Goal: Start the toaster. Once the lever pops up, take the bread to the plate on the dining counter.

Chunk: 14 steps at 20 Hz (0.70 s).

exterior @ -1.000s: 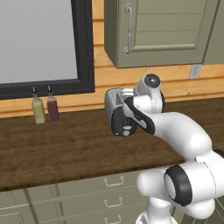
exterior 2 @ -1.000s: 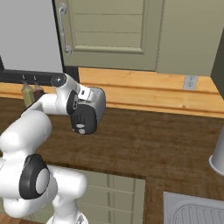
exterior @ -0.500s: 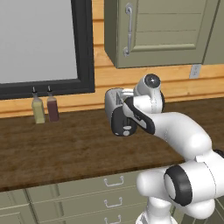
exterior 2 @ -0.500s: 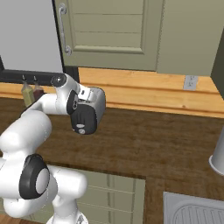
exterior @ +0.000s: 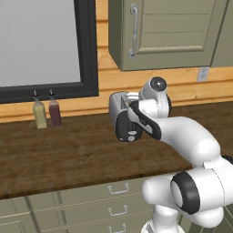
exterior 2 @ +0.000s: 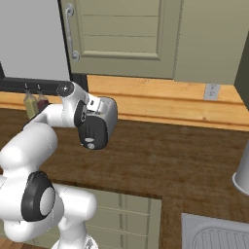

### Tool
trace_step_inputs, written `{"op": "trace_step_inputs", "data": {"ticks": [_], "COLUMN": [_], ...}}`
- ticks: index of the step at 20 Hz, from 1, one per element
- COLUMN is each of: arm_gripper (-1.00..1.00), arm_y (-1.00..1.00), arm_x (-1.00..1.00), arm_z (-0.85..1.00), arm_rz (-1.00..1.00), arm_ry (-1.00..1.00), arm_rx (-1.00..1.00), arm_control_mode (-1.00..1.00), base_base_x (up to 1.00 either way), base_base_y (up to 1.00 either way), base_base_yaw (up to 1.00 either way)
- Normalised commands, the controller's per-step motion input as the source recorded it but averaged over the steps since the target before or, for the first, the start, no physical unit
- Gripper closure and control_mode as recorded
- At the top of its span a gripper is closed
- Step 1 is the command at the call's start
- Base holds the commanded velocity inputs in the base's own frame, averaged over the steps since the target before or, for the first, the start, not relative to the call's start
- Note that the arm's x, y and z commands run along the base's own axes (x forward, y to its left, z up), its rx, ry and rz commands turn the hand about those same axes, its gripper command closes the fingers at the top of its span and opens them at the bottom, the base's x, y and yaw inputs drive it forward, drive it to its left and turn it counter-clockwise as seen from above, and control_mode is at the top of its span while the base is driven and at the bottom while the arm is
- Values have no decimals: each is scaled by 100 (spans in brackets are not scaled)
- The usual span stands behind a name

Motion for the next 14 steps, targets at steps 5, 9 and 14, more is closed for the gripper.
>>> {"op": "trace_step_inputs", "data": {"ticks": [5, 9, 14], "arm_gripper": [-100, -100, -100], "arm_y": [0, 0, 0], "arm_x": [0, 0, 0], "arm_z": [0, 0, 0], "arm_rz": [0, 0, 0], "arm_ry": [0, 0, 0], "arm_rx": [0, 0, 0], "arm_control_mode": [-100, -100, -100], "base_base_x": [0, 0, 0], "base_base_y": [0, 0, 0], "base_base_yaw": [0, 0, 0]}}
